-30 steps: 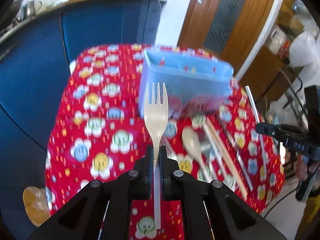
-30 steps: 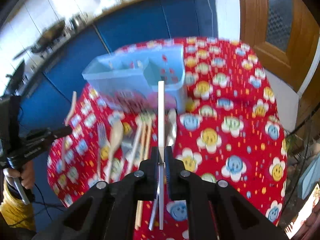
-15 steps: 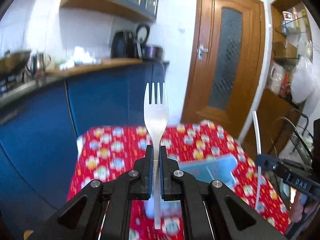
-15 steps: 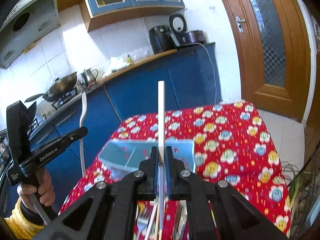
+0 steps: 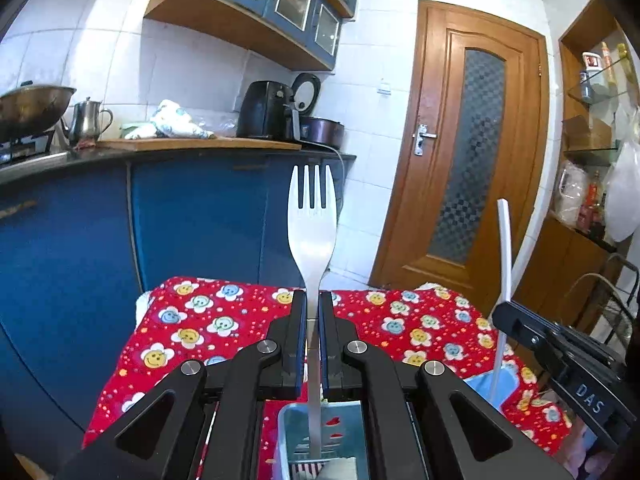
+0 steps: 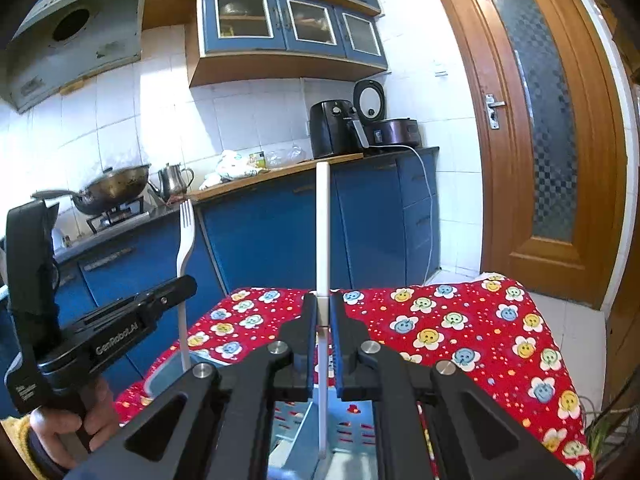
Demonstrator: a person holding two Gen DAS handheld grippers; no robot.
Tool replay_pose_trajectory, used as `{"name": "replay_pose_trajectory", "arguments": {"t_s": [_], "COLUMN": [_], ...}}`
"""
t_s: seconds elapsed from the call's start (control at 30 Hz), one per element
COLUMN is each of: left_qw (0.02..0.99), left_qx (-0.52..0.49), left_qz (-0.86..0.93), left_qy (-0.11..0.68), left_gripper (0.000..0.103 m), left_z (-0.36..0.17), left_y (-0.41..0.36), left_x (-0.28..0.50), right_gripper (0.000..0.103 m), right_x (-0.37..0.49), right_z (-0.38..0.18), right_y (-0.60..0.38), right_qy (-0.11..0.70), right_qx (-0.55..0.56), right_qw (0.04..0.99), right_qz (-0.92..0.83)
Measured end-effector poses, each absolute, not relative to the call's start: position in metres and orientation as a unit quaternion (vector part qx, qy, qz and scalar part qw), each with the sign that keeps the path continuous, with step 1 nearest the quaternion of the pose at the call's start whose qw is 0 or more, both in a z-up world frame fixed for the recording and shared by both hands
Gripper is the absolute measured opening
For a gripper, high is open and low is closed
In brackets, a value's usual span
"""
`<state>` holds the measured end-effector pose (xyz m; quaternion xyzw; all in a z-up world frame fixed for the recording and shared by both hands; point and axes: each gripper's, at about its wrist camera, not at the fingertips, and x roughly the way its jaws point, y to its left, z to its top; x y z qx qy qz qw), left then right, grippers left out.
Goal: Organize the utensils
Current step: 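Lift the fork into the blue caddy with the left tool while the right tool inserts the knife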
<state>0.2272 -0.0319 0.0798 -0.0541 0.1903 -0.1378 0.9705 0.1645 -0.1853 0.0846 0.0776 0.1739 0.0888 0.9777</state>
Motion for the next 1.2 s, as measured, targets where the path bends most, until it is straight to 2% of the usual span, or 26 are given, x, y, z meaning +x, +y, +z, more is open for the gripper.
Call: {"name": "replay_pose_trajectory", "arguments": {"t_s": [0.27,0.77,0.87,0.93,1.13,1.2], "left_qw": [0.974,0.976,0.973,0.972,0.968,0.966], "left_qx": [-0.044,-0.022,-0.024,-0.025,-0.029,-0.032], "left_qz": [-0.129,-0.117,-0.124,-0.124,-0.131,-0.133], "left_qy": [0.179,0.183,0.191,0.198,0.213,0.217], "left_gripper": [0.006,0.006,0.018,0.028,0.039,0.039], "left_z": [0.059,0.047,0.049,0.052,0.061,0.064], "left_y": [-0.034,-0.041,-0.039,-0.037,-0.028,-0.025], "left_x": [0.217,0.199,0.195,0.192,0.18,0.175], "right_gripper": [0.008,0.008,0.01,0.02,0.03,0.031], "right_x": [0.167,0.148,0.146,0.143,0.127,0.122], "right_z": [0.06,0.05,0.05,0.051,0.062,0.066], "right_y": [-0.179,-0.178,-0.18,-0.183,-0.188,-0.189], "right_qy": [0.185,0.211,0.216,0.214,0.208,0.206], "right_qx": [0.074,0.063,0.075,0.083,0.095,0.095], "right_qw": [0.975,0.969,0.967,0.967,0.968,0.968], "right_qz": [0.1,0.11,0.11,0.11,0.106,0.105]}}
